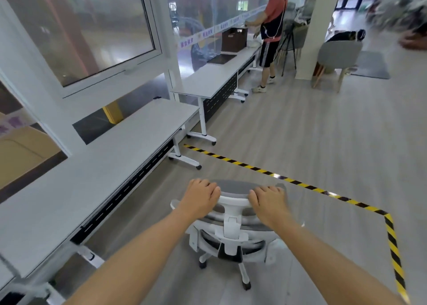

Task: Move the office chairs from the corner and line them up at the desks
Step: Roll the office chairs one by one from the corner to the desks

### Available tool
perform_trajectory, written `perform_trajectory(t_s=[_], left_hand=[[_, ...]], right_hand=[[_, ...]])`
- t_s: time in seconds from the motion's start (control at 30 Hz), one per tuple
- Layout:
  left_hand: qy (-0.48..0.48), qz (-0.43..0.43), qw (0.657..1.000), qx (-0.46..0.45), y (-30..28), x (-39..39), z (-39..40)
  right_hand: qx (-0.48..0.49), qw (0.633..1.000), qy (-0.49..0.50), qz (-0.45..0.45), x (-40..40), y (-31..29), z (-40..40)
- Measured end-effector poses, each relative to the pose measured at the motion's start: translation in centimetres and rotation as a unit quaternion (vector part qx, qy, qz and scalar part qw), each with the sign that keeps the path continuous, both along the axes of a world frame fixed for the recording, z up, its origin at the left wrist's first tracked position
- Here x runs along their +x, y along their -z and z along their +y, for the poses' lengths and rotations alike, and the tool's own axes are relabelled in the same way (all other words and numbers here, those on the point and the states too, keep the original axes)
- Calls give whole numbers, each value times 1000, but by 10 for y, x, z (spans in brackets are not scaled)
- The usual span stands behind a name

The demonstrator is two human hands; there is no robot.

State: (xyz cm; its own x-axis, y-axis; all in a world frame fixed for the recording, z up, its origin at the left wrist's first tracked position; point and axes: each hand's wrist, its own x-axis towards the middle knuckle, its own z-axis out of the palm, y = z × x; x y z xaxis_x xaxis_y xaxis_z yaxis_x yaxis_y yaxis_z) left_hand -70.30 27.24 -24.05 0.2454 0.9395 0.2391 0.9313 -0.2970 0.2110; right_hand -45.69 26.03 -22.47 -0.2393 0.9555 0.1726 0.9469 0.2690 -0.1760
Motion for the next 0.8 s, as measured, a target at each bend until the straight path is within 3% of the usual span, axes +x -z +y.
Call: perform_trajectory(t_s=[0.13,0.37,0.53,0.8], left_hand=[[-8,2,1000,16,-2,-22,72],[10,42,998,-49,-15,-59,199],[8,25,999,-38,-15,-84,274],[69,19,997,-4,-17,-132,371]], right_hand=[[-1,1000,9,10,-23,3,70],[1,999,37,-7,-63,8,188],[-31,997,75,14,-99,9,258],[-52,995,78,-34,-146,13,338]])
